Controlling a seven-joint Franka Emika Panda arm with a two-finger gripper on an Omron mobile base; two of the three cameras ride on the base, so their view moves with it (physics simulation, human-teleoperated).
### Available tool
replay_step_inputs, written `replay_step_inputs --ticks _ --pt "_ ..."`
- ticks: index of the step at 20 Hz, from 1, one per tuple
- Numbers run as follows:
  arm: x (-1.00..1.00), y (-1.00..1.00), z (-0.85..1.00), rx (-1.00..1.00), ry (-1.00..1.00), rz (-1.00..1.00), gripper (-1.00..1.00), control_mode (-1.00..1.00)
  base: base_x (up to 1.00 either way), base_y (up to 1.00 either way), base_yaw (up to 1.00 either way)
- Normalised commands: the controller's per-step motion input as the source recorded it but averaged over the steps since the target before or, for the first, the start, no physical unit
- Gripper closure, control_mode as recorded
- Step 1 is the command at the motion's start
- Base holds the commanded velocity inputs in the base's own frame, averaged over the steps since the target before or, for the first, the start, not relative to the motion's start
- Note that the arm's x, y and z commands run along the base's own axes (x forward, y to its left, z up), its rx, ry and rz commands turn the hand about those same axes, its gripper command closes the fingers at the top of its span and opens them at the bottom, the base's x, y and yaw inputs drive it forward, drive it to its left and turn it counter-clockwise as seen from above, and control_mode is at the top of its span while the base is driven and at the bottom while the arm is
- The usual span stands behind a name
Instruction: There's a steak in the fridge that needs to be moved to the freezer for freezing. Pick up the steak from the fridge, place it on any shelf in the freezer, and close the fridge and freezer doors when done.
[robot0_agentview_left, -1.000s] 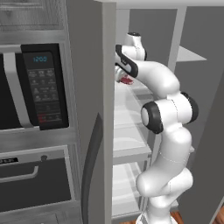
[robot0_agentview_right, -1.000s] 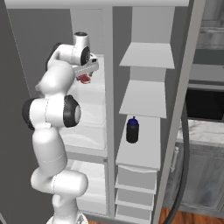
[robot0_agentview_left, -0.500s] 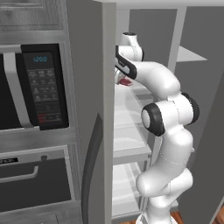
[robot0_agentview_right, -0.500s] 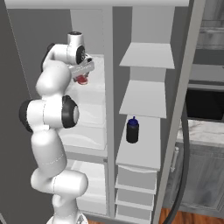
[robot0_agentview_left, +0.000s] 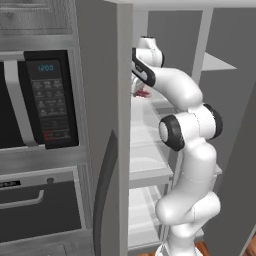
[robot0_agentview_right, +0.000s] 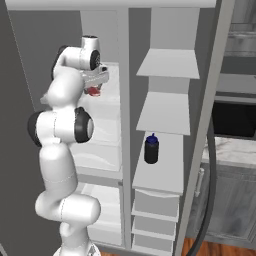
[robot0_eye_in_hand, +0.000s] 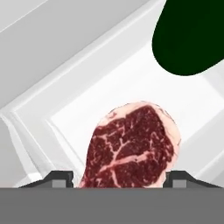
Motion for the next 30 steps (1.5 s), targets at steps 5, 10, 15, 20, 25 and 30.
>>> replay_step_inputs --ticks 5,10,15,20,25,30 --pt "-0.41 -0.15 -1.0 0.0 0.0 0.05 -1.0 -1.0 0.0 0.0 0.0" --pt "-0.88 0.05 -1.0 -0.07 0.0 0.05 1.0 -1.0 0.0 0.0 0.0" --pt "-0.21 -0.02 -0.87 0.0 0.02 0.01 1.0 -1.0 0.0 0.0 0.0" --pt "-0.4 0.01 -0.13 0.03 0.09 0.0 1.0 -1.0 0.0 0.0 0.0" --pt "-0.63 0.05 0.42 0.04 0.3 -0.09 1.0 -1.0 0.0 0.0 0.0" --pt "-0.87 0.0 0.69 -0.01 0.17 -0.15 1.0 -1.0 0.0 0.0 0.0"
